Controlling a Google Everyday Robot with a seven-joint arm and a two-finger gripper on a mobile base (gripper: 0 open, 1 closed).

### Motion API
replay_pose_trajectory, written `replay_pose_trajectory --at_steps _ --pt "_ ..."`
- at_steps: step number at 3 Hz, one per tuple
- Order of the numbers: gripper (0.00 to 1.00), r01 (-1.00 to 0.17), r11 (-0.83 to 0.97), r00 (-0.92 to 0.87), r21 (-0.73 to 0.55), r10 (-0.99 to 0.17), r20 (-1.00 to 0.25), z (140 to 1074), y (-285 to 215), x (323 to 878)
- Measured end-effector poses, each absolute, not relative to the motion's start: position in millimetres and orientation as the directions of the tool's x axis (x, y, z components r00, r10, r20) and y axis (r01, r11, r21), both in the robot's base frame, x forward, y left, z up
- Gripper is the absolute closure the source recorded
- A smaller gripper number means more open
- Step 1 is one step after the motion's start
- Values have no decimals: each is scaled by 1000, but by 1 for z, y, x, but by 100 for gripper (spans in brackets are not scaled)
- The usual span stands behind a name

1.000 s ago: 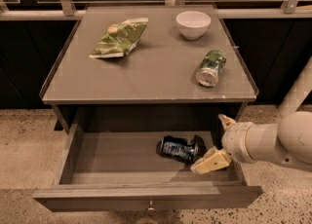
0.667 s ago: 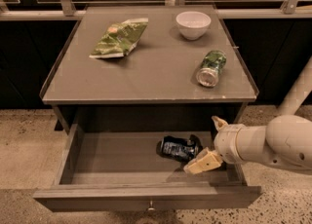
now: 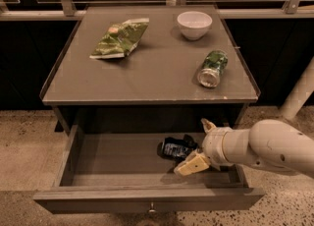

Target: Pick pepsi can from top drawer and place on counter

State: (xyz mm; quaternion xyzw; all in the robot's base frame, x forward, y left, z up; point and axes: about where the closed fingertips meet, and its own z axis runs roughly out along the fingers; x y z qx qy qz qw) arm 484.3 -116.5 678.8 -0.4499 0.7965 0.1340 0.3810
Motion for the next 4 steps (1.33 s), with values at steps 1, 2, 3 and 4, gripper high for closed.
replay_pose_trajectory --at_steps 1,2,3,4 --pt "0 -827 552 -312 -108 -610 -728 665 -105 484" --pt "0 -835 545 -327 -83 -611 -721 651 -96 481" --pt "0 -842 534 -332 -70 -617 -713 641 -90 482" --pt "0 -849 525 -333 -64 -623 -708 634 -86 484"
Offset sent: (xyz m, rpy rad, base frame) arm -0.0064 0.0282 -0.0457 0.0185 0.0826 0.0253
